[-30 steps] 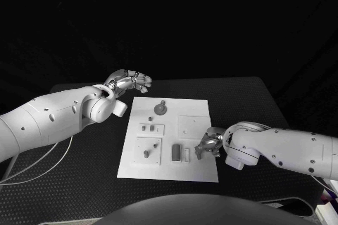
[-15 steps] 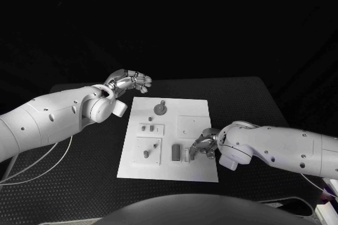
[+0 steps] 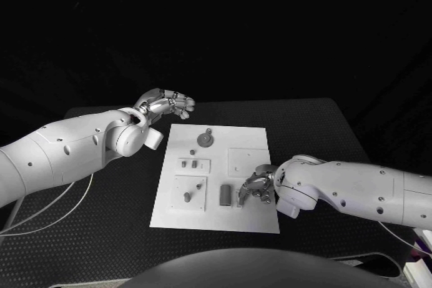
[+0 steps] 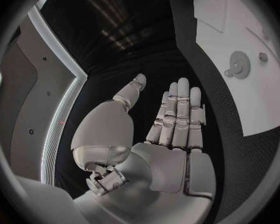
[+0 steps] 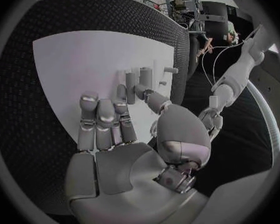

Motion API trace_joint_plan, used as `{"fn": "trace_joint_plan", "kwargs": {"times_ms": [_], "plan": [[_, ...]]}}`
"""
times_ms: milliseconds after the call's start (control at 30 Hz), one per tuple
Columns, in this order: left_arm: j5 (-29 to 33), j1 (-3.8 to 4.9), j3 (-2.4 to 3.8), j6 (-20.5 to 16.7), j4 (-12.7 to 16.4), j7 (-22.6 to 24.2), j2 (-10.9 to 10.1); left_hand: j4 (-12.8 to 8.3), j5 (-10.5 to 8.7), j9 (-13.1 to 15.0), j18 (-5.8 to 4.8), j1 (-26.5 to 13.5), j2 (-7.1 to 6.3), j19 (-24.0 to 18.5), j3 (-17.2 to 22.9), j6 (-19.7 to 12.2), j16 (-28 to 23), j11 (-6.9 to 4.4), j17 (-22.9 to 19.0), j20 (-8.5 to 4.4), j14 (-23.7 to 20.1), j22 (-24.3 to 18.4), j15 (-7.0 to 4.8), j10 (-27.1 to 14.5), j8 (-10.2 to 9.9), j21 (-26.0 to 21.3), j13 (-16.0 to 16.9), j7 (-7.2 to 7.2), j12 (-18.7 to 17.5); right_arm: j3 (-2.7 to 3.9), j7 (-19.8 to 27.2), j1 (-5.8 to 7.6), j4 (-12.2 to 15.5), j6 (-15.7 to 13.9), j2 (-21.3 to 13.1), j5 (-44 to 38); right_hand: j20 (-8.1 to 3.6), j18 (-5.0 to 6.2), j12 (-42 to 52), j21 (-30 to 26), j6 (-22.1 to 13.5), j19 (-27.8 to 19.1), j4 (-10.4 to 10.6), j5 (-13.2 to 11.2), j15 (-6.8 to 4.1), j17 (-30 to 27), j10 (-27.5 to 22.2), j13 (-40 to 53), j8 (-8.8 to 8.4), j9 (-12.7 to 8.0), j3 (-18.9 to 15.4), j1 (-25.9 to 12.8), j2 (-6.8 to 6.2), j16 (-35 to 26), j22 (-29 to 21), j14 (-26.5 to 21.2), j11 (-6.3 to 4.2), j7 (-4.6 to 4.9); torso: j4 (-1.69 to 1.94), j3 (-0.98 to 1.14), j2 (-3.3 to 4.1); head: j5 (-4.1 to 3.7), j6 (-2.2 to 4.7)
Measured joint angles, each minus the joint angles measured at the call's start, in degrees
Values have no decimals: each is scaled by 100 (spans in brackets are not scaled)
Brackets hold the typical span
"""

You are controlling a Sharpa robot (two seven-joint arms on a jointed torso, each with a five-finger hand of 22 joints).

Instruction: Assemble the parts on the task board

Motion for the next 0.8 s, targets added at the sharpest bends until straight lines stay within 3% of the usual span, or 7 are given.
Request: {"fn": "trace_joint_plan", "kwargs": {"times_ms": [800], "plan": [[-7, 5, 0, 4, 5, -6, -8, 0, 0, -4, 0, -20, -20, 0, 0, 0, 0, 0, 8, 0, 0, -1, 0, 0, 0, 0, 1, 0, 0, -21, 10, -22, -21, 43, 62, -33, 0, 1, 0, 0, 16, 0, 0, -45, 17, 5, -1, 4, 19, -2, 0, 0, 0, 0, -4, 0, 0, -18, -5, 3, 0, 31, 0]]}}
